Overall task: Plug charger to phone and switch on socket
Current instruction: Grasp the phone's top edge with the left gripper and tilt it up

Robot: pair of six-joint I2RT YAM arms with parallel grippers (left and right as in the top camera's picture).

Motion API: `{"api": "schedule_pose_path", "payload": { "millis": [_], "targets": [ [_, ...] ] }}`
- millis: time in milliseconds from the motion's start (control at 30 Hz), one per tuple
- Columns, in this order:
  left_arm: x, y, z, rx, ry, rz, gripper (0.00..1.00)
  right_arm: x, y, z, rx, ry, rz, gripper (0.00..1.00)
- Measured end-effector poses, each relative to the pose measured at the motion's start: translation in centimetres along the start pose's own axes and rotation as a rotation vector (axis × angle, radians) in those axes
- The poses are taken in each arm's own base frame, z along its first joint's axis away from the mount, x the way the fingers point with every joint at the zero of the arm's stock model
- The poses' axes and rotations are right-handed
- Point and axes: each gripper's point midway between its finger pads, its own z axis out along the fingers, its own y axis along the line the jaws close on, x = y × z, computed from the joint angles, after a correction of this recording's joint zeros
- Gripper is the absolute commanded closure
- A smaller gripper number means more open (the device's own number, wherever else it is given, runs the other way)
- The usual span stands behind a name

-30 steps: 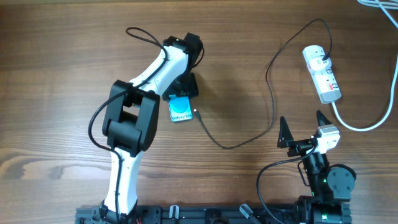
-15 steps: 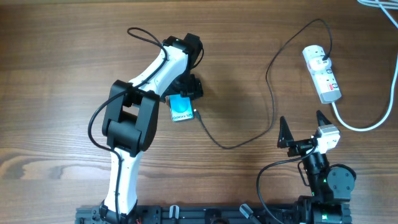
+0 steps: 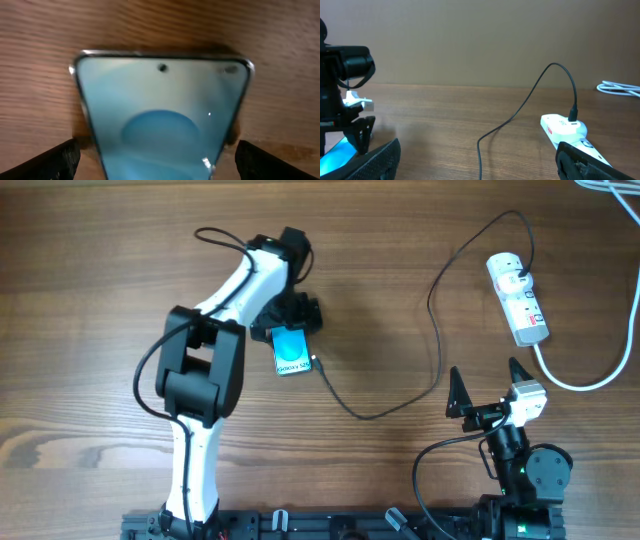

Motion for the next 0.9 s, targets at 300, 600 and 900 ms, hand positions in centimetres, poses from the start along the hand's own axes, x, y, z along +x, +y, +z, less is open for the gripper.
{"api": "schedule_pose_path", "payload": {
  "millis": [300, 600, 900],
  "targets": [
    [0.6, 0.0, 0.5, -0.029, -0.012, 0.021, 0.0, 0.0, 0.0, 0.0, 0.0, 0.0, 0.0, 0.0],
    [1.3, 0.0, 0.7, -0.028, -0.012, 0.031, 0.0, 0.0, 0.0, 0.0, 0.0, 0.0, 0.0, 0.0],
    [1.0, -0.1, 0.6, -0.026, -0.026, 0.032, 0.25, 0.0, 0.0, 0.0, 0.0, 0.0, 0.0, 0.0]
  ]
}}
